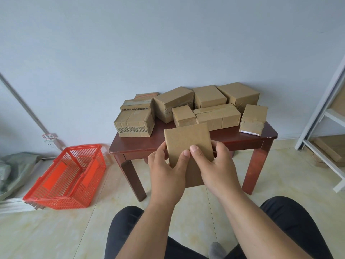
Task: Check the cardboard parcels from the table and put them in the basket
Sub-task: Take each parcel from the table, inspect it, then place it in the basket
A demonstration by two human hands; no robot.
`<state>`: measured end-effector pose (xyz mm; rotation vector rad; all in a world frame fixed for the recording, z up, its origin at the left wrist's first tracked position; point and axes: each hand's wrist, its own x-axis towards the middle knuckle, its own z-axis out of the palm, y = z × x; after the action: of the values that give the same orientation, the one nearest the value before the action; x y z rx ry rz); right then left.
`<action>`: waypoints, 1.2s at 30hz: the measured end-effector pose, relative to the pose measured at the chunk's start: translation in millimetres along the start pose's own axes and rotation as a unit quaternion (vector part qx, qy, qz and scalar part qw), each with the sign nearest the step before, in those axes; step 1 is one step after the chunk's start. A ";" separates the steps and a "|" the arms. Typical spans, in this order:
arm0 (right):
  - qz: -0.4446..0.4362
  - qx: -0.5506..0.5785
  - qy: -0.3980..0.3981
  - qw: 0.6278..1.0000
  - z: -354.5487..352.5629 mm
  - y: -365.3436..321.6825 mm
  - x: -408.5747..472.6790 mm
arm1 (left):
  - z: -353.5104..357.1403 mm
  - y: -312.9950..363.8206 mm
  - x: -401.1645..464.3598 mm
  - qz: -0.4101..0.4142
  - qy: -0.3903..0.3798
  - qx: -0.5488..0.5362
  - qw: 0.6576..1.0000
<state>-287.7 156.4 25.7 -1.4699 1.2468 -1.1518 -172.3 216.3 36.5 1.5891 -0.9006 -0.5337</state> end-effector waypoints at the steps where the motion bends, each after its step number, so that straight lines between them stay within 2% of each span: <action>1: 0.003 0.003 0.005 1.000 -0.2 -0.9 0.8 | 0.5 -1.3 -1.8 0.003 0.003 0.000 1.000; 8: 0.003 0.002 -0.014 1.000 0.6 -0.5 -9.7 | 1.6 5.4 1.3 -0.013 0.012 -0.054 0.998; 11: 0.012 0.009 -0.032 0.999 1.6 -0.4 -12.6 | 3.0 4.5 2.9 -0.005 0.022 -0.048 0.999; 18: 0.008 0.009 -0.001 1.000 1.1 -5.1 -4.4 | 3.4 1.2 -4.4 0.033 0.005 0.002 0.999; 25: 0.008 0.015 -0.013 1.000 -0.2 -2.4 -13.5 | 1.2 5.0 -0.2 -0.004 0.025 -0.030 0.999; 36: 0.072 0.064 -0.019 0.995 0.1 -16.0 -9.3 | 2.8 3.6 -10.5 -0.010 0.020 -0.039 0.999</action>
<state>-285.3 167.6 40.2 -1.2795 1.2100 -1.0819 -181.7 222.8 38.0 1.5338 -0.8254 -0.5437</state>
